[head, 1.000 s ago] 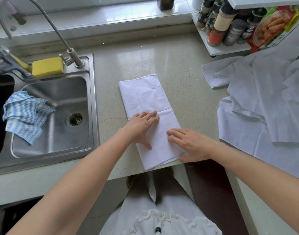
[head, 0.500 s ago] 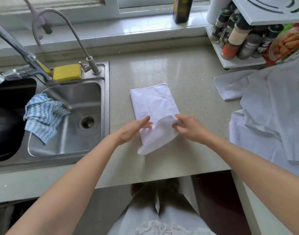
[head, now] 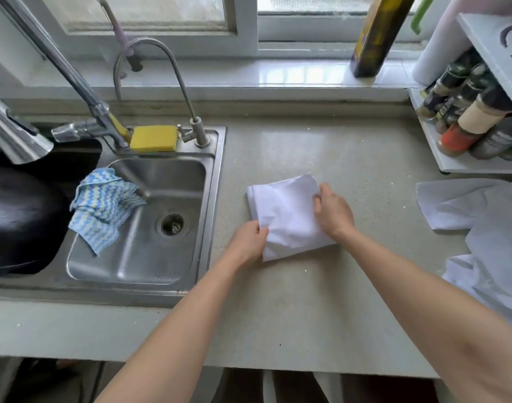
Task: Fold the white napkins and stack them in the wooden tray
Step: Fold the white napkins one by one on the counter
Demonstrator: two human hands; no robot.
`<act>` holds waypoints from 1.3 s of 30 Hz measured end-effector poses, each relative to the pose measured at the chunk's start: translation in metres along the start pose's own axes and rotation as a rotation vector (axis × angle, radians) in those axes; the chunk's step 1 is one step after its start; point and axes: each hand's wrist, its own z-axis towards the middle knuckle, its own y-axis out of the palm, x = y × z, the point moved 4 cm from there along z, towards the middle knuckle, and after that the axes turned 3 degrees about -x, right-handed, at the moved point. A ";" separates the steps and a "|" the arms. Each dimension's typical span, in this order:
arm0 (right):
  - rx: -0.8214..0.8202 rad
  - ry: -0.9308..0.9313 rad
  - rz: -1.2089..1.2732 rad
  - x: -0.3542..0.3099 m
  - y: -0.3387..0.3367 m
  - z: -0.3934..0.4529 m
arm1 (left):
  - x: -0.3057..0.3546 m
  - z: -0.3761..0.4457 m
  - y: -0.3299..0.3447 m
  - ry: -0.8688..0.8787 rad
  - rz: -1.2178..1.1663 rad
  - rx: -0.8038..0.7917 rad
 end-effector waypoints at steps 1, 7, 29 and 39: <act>-0.010 -0.001 -0.004 0.000 0.001 0.005 | -0.002 0.005 0.000 -0.028 0.044 0.034; -0.125 0.005 -0.077 0.005 0.006 0.021 | -0.018 0.017 0.011 -0.169 0.033 0.107; -0.023 0.162 0.126 0.023 0.016 -0.056 | -0.021 -0.003 0.020 -0.174 0.334 0.253; -0.036 0.093 -0.016 0.023 0.025 -0.049 | -0.007 0.005 0.009 0.119 0.666 0.236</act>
